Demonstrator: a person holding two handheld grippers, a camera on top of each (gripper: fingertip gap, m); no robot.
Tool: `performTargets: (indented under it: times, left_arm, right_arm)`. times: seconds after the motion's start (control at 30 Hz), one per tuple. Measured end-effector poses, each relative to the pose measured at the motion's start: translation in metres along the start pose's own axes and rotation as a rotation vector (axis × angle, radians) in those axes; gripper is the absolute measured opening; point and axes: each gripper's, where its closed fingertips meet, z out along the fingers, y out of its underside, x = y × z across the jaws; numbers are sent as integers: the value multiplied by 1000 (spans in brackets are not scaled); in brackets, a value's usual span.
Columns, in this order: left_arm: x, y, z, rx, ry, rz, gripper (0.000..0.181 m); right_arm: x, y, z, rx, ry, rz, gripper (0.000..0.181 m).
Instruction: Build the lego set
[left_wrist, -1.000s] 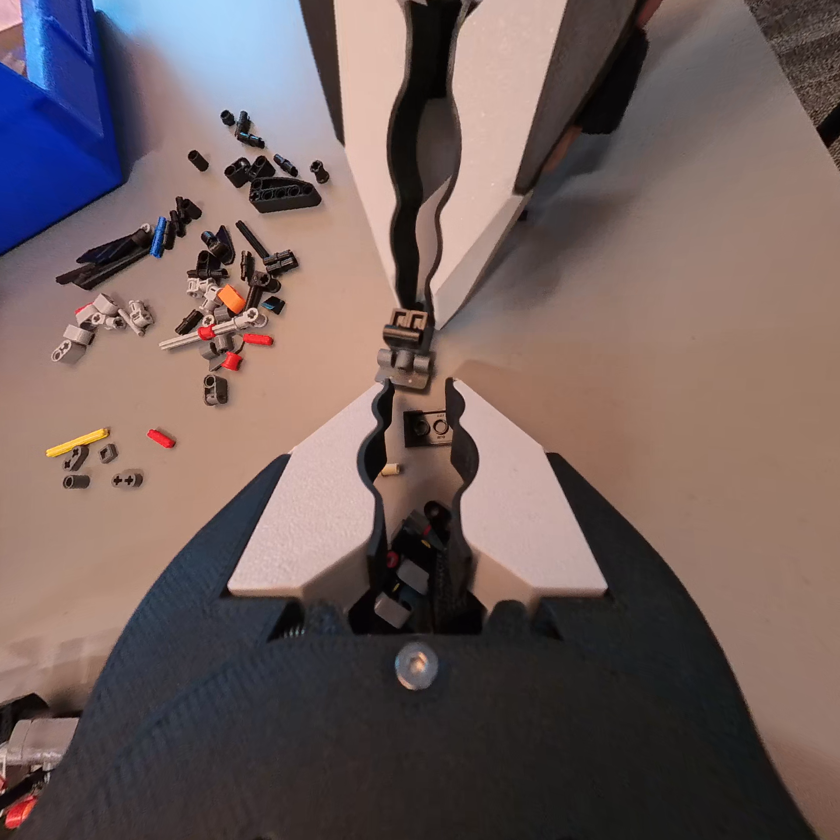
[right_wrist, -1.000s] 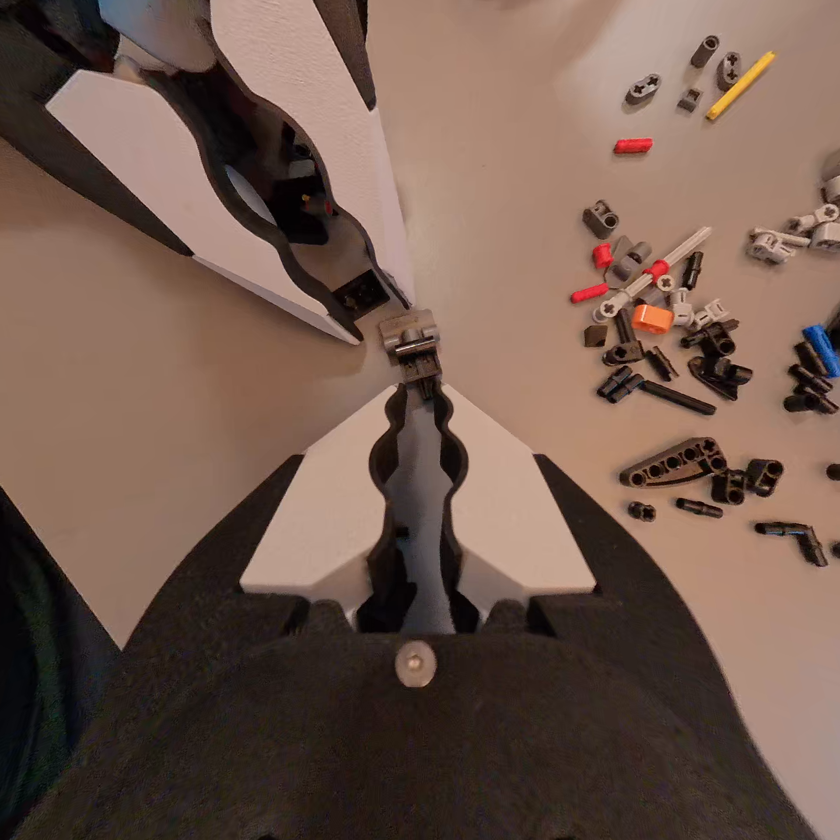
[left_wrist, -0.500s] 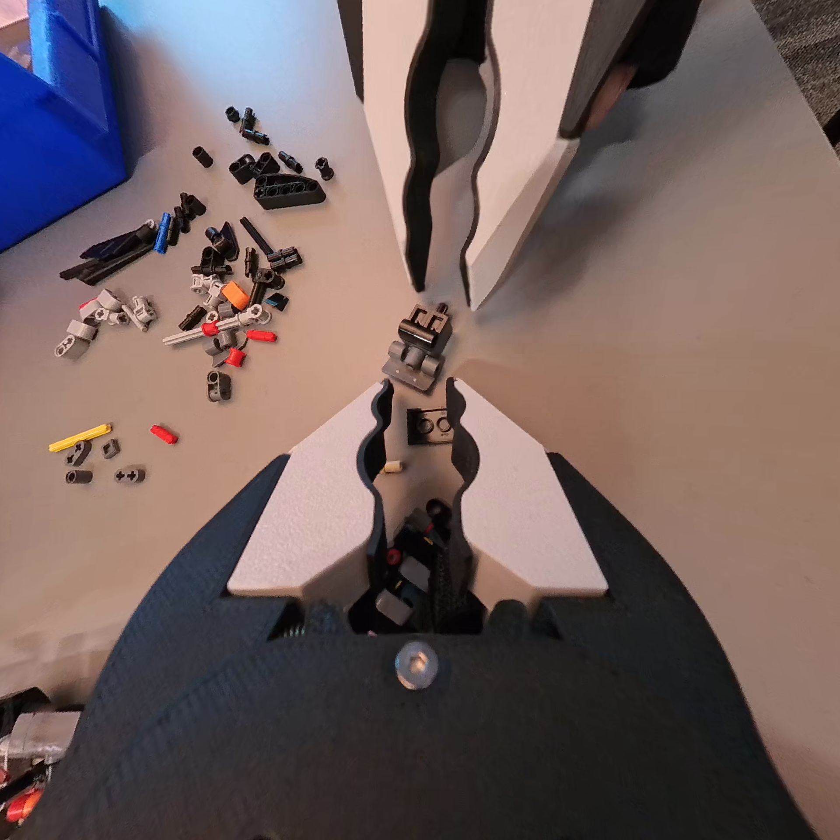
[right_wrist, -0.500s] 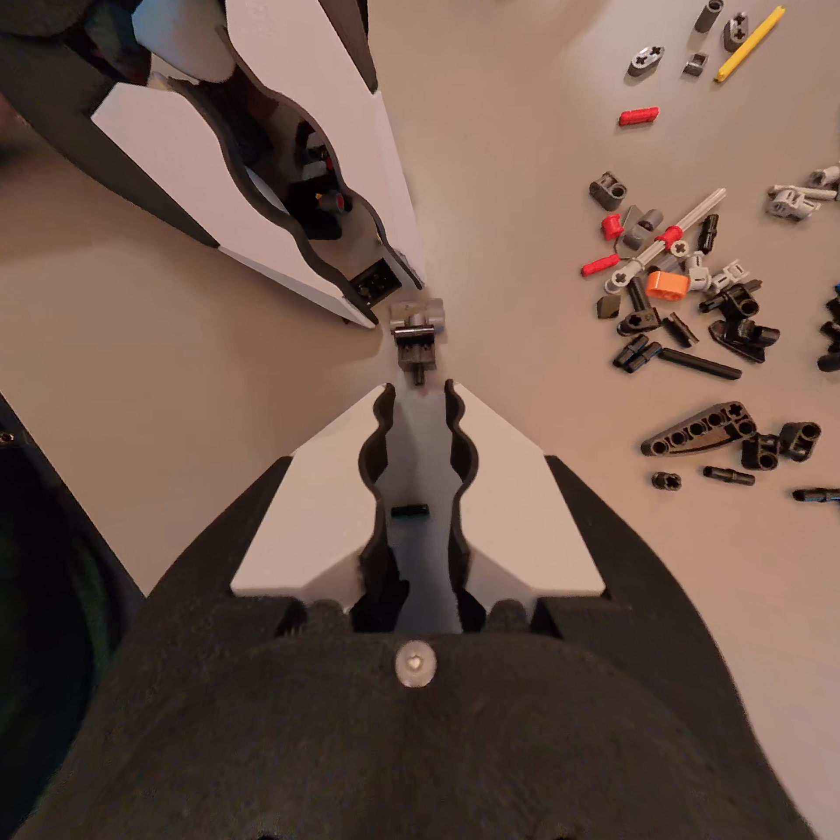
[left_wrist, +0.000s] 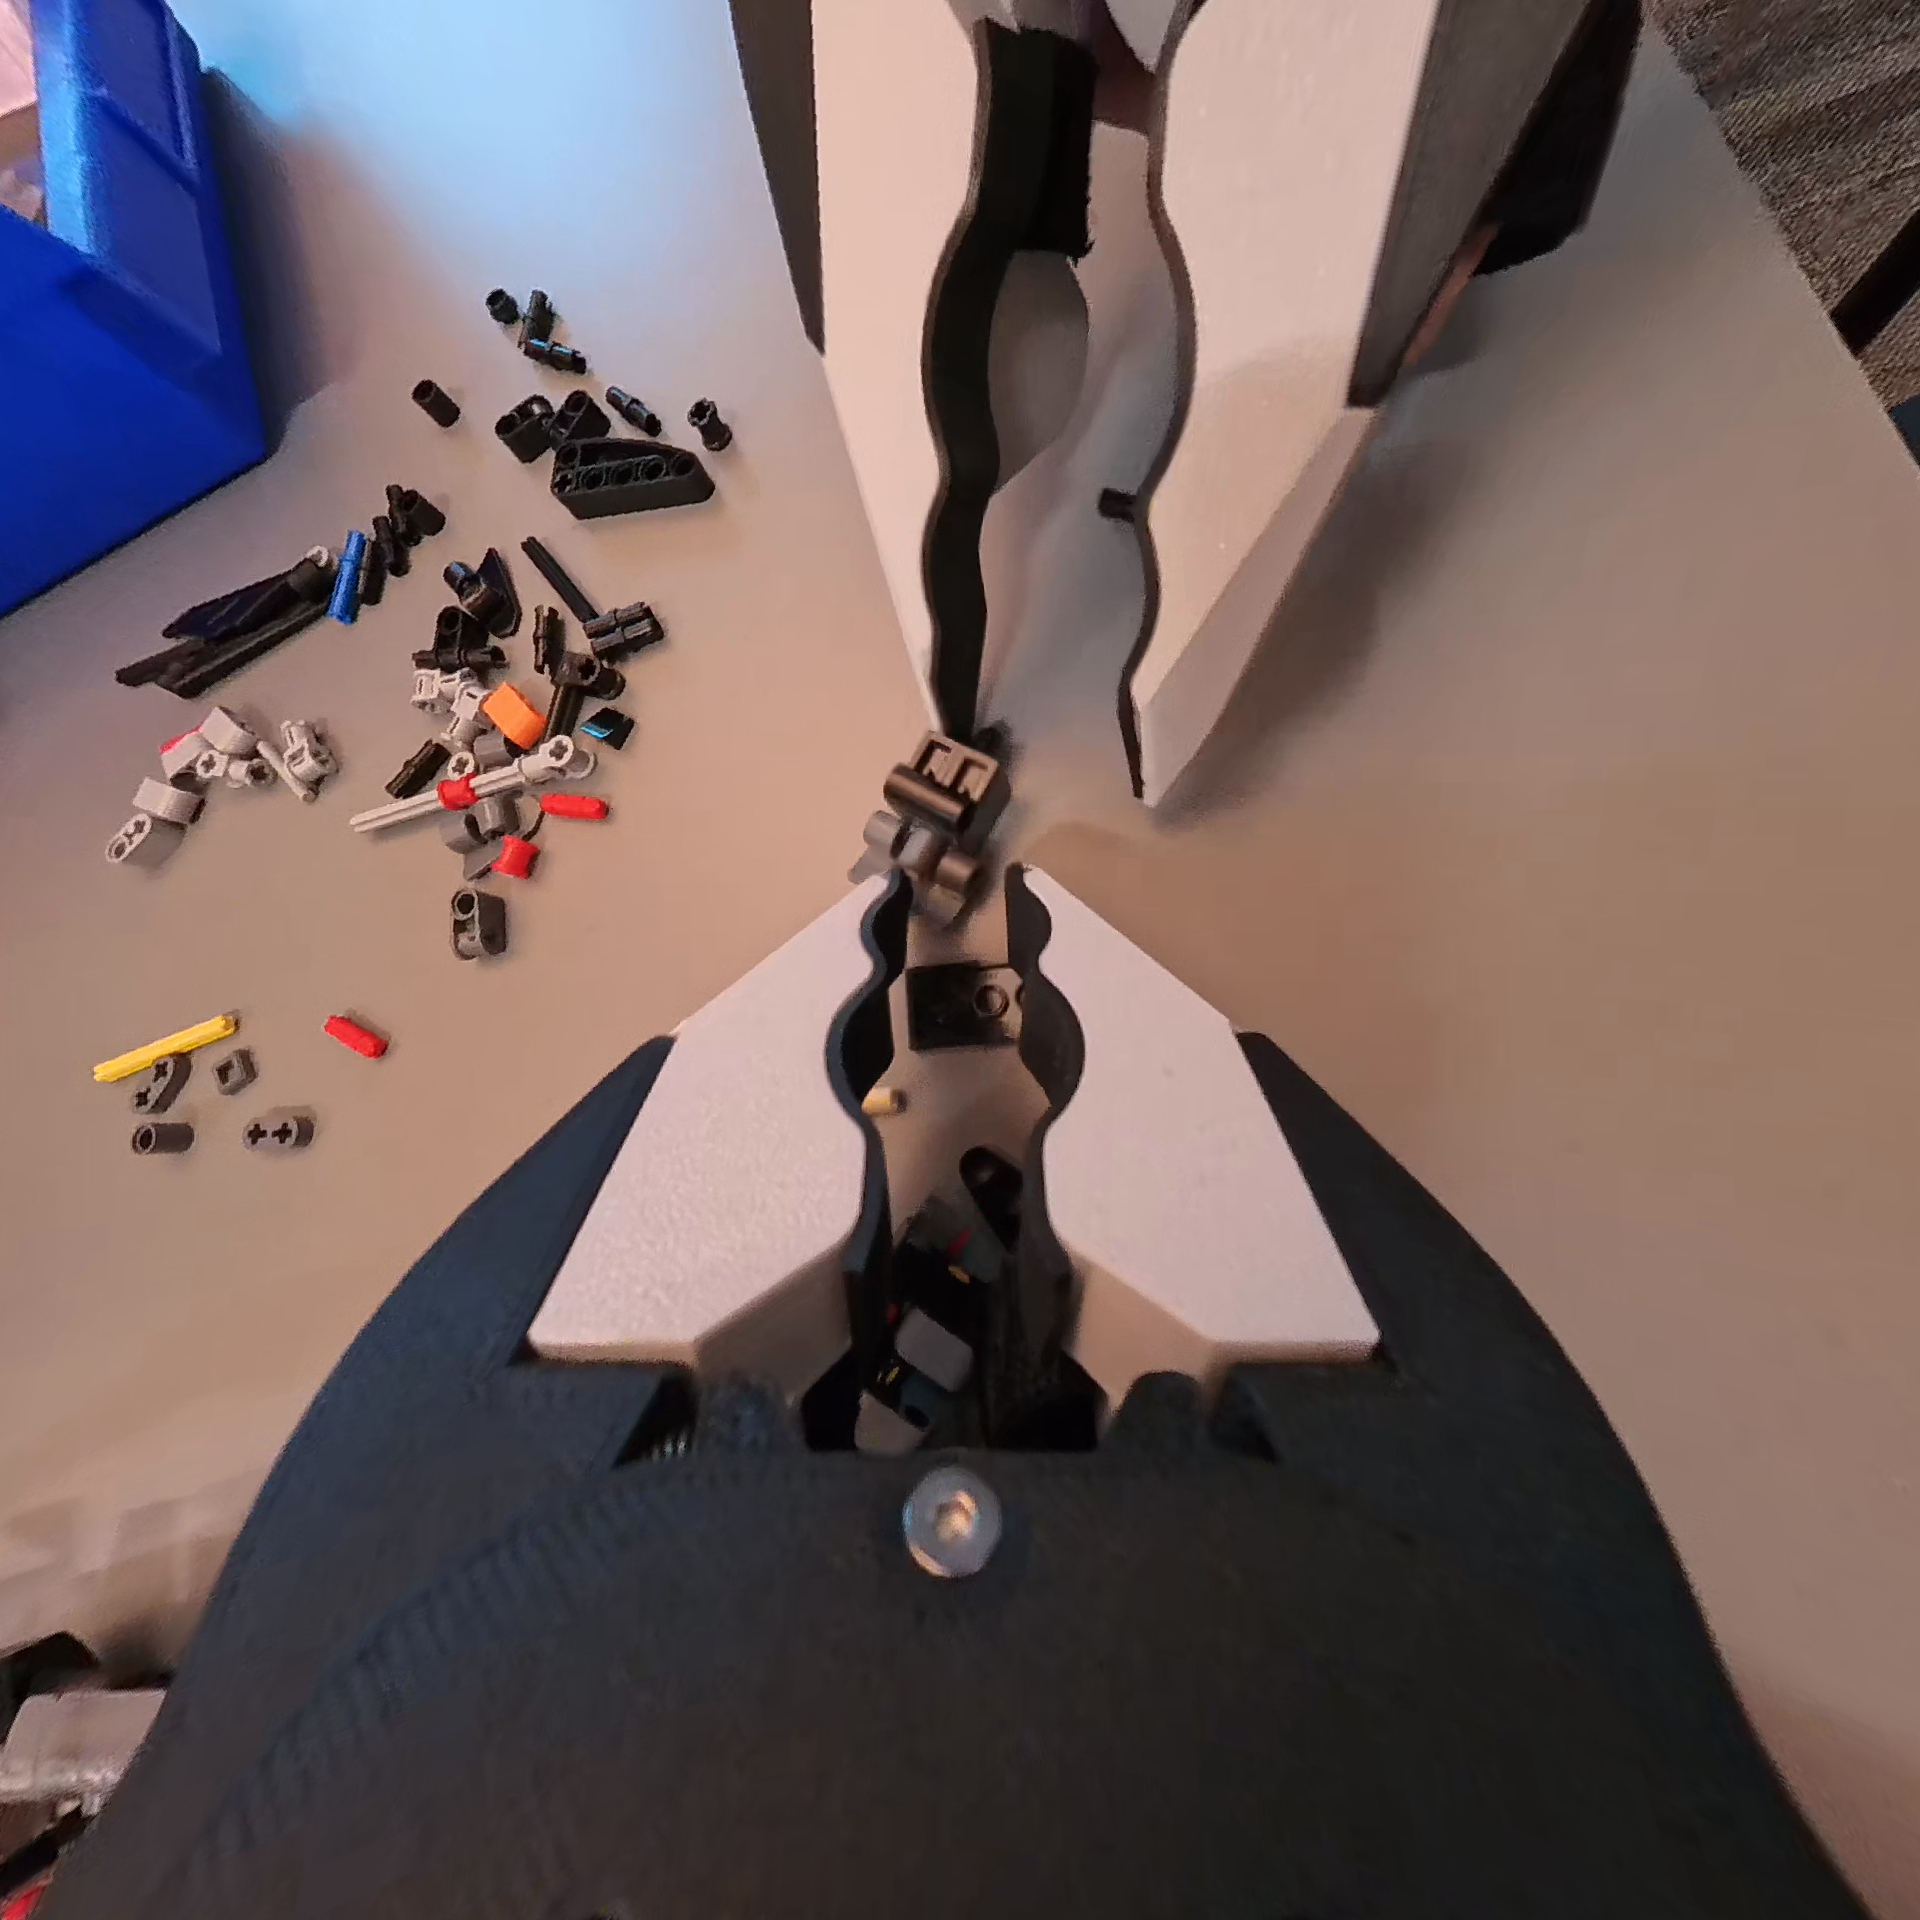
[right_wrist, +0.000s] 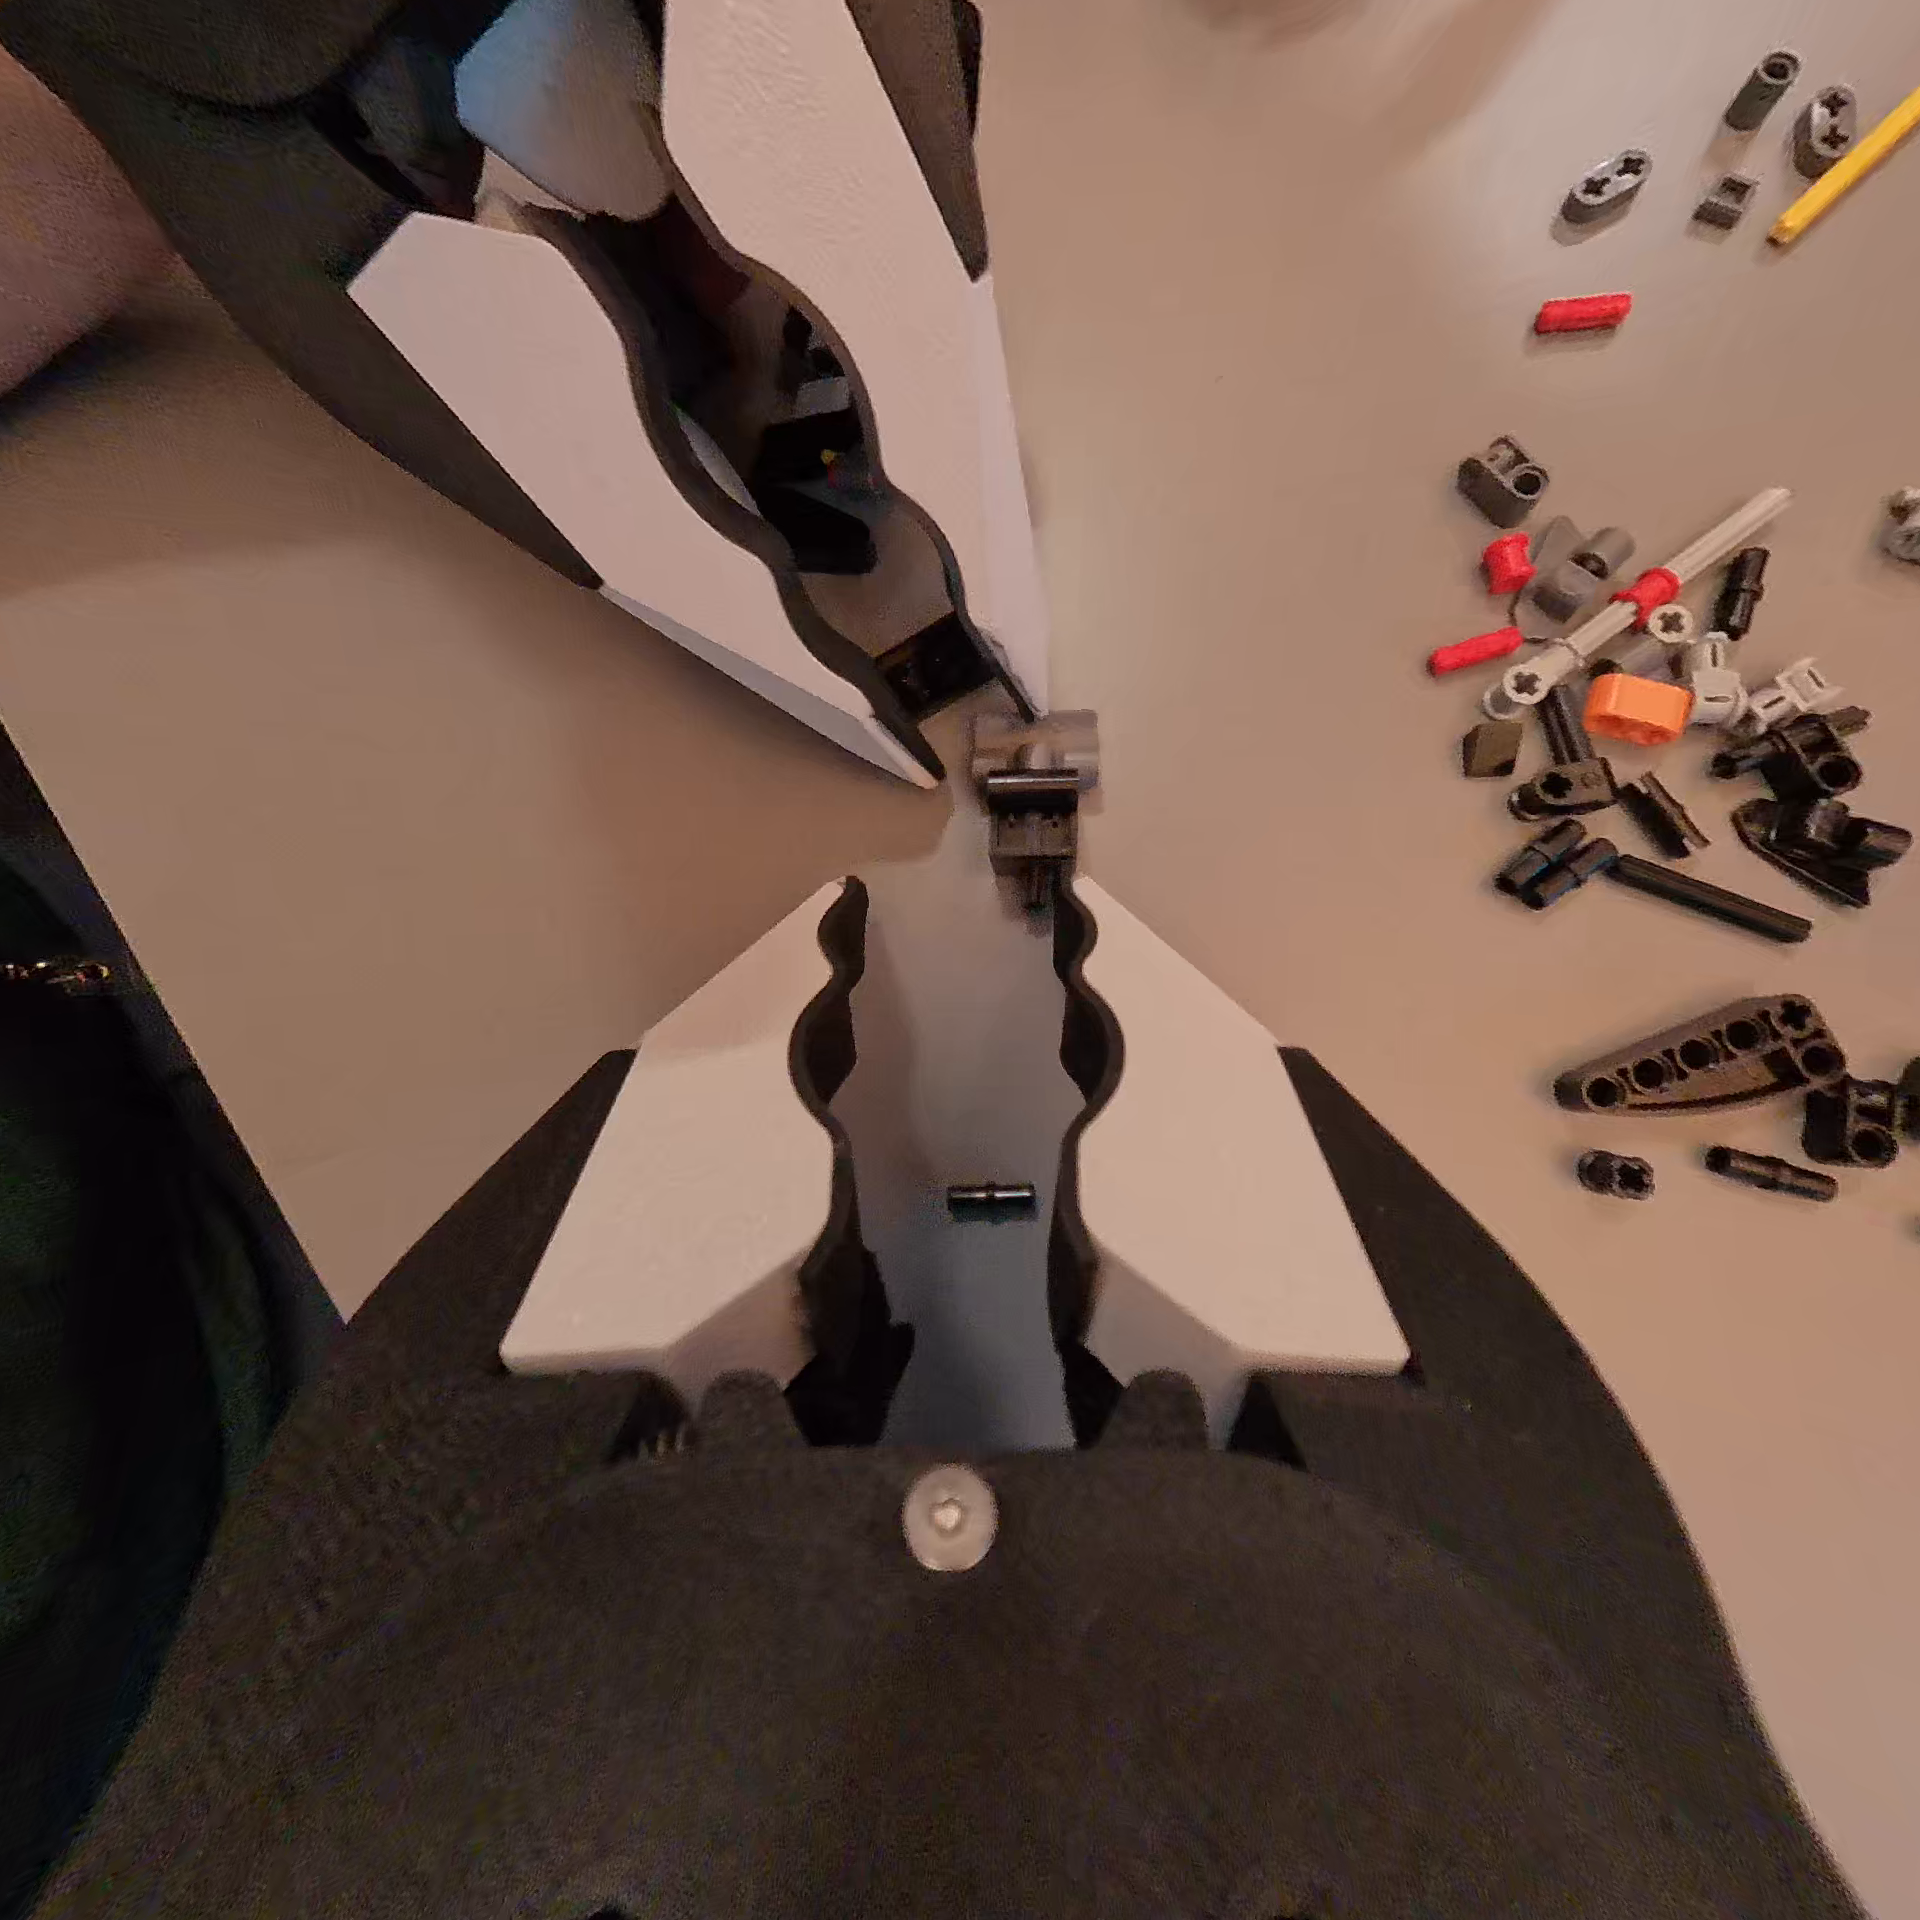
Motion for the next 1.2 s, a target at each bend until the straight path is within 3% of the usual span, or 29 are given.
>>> performTargets:
  times: [0.3, 0.53, 0.8, 1.03, 1.2]
  left_arm:
    - [-2, 0, -1, 10, -1, -14, 22]
    - [-1, 0, -1, 9, 3, -17, 21]
    - [-2, 0, -1, 9, 4, -23, 22]
    - [-2, 0, -1, 13, 7, -32, 22]
    - [-2, 0, -1, 22, 13, -42, 22]
  right_arm:
    - [-25, -3, 4, -19, -59, -29, 34]
    - [-10, -23, -30, 26, -85, -17, 31]
    - [51, -67, -30, 78, 91, -7, 26]
    - [114, -95, 1, 53, 240, 33, 16]
    - [154, -103, 28, 2, 314, 98, 19]
